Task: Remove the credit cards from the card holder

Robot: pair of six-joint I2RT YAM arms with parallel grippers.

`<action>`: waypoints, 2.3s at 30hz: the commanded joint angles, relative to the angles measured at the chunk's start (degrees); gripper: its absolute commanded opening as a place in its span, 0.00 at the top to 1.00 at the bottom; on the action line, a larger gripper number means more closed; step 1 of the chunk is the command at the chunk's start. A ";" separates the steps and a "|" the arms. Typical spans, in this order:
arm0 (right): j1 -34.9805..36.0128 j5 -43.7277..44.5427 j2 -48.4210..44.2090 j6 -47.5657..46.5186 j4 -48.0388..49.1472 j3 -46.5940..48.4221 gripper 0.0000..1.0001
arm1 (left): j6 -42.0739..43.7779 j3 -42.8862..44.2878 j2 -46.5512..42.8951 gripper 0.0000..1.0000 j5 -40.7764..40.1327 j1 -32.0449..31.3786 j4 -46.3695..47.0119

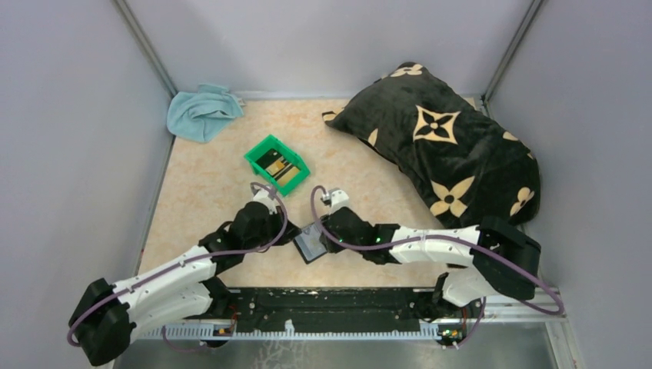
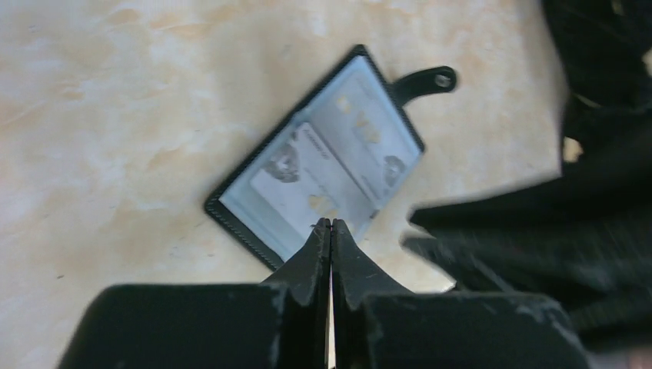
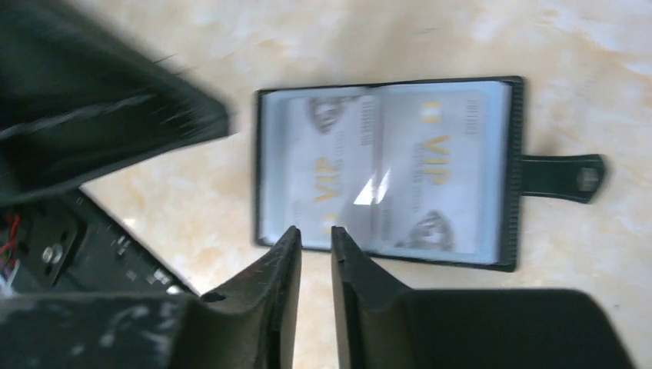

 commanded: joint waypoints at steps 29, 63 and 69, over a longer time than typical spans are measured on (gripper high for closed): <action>-16.43 -17.59 2.93 -1.46 16.03 -6.19 0.59 | -8.85 -7.46 14.51 1.00 4.15 -0.89 15.69; -21.88 -22.67 2.61 0.84 22.26 -10.20 0.59 | -0.86 -0.53 22.81 1.00 11.40 5.19 20.70; -21.94 -23.18 4.87 0.81 23.38 -10.47 0.59 | -0.98 -1.68 24.95 1.00 12.00 6.24 22.52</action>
